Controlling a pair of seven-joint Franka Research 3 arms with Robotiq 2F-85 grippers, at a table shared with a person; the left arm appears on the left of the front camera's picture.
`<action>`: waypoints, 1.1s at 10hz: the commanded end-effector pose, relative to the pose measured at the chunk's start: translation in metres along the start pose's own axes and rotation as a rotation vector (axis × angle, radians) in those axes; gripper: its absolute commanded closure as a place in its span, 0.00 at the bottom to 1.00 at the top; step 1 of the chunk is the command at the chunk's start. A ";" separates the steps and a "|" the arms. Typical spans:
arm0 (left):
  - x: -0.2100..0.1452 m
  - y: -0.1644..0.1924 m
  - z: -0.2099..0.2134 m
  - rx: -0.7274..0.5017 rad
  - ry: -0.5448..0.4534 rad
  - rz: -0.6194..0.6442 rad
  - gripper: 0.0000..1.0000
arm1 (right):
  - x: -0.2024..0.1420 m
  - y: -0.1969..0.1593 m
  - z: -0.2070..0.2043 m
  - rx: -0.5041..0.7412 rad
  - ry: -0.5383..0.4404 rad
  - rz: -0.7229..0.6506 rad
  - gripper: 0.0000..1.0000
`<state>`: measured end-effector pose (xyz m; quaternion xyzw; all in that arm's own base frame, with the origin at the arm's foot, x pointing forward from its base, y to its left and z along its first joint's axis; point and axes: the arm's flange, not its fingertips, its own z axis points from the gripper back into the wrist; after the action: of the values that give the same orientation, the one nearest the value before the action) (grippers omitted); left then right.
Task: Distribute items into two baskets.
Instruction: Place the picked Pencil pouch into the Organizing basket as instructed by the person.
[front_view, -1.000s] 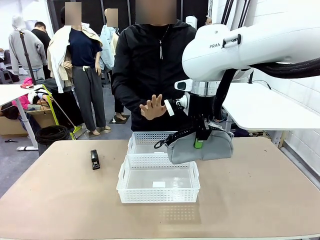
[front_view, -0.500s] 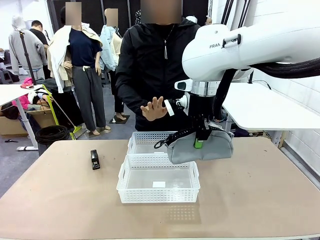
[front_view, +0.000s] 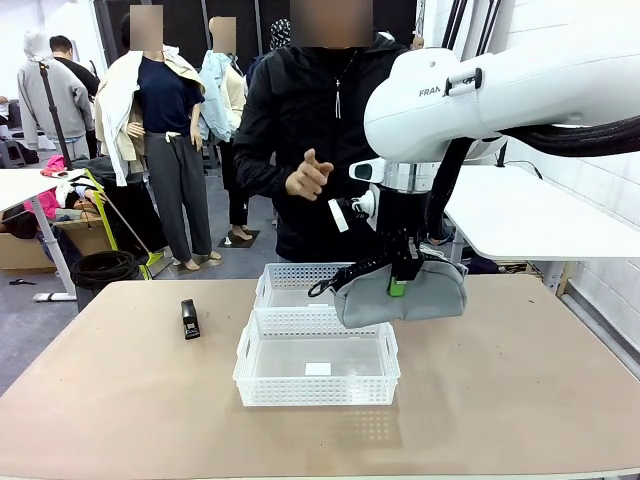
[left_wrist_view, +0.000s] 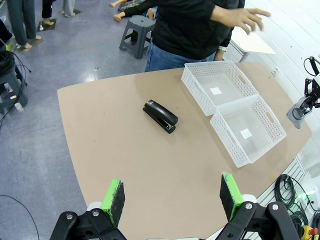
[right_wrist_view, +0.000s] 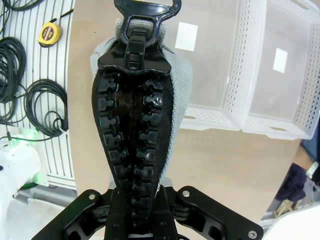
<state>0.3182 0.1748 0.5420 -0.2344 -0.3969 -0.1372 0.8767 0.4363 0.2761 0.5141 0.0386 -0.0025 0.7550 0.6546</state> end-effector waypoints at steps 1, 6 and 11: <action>0.000 0.001 0.000 -0.006 -0.015 0.004 0.00 | 0.001 0.000 0.002 -0.005 0.005 -0.014 1.00; 0.000 0.001 0.000 -0.006 -0.015 0.004 0.00 | 0.001 0.000 0.002 -0.005 0.005 -0.014 1.00; 0.000 0.001 0.000 -0.006 -0.015 0.004 0.00 | 0.001 0.000 0.002 -0.005 0.005 -0.014 1.00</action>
<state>0.3182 0.1748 0.5420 -0.2344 -0.3970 -0.1372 0.8767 0.4363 0.2761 0.5141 0.0386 -0.0025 0.7549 0.6546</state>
